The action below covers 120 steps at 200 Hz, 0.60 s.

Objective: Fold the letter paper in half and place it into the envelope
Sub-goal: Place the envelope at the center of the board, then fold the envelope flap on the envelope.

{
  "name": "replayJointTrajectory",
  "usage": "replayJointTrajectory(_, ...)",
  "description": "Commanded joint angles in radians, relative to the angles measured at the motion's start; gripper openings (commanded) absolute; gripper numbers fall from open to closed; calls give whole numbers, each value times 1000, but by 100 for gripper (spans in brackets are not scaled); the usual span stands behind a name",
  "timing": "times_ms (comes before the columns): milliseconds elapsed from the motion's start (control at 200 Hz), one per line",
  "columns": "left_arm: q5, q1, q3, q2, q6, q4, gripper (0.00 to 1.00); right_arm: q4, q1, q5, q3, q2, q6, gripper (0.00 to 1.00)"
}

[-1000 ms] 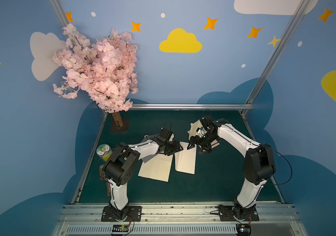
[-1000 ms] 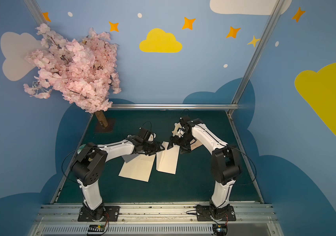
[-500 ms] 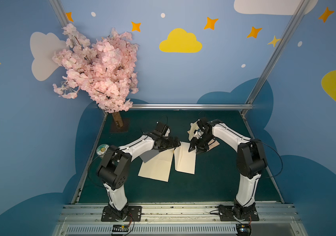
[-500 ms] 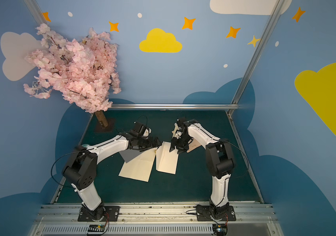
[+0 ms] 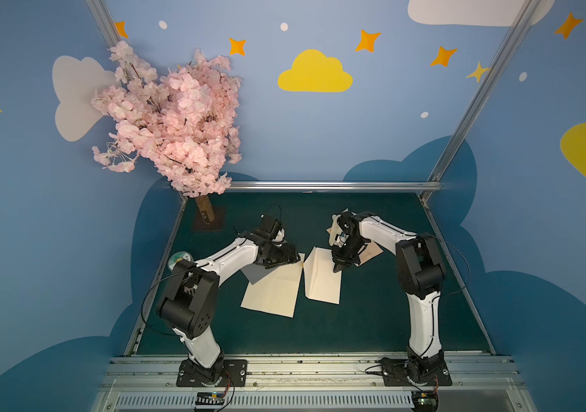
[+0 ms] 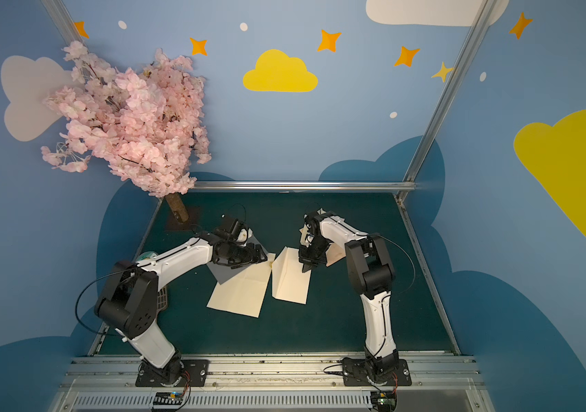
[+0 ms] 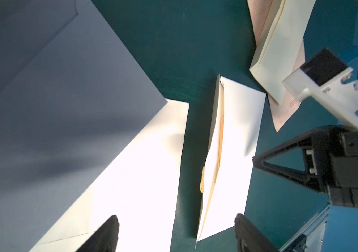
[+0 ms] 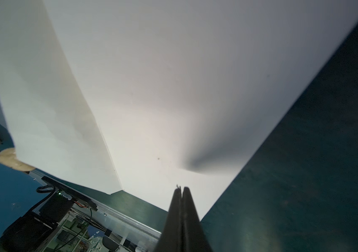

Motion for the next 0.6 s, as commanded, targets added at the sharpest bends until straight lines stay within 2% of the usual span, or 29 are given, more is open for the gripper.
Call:
replayJointTrajectory(0, 39, 5, -6, 30, 20, -2, 66, -37, 5, 17, 33, 33, -3, 0)
replayJointTrajectory(165, 79, 3, -4, 79, -6, 33, 15, -43, 4, 14, 46, 61, -6, 0)
replayJointTrajectory(220, 92, 1, 1, 99, -16, 43, 3, -42, 5, 15, 48, 65, -9, 0)
replayJointTrajectory(596, 162, -69, 129, 250, -69, 91, 3, -51, 4, 15, 50, 92, -19, 0)
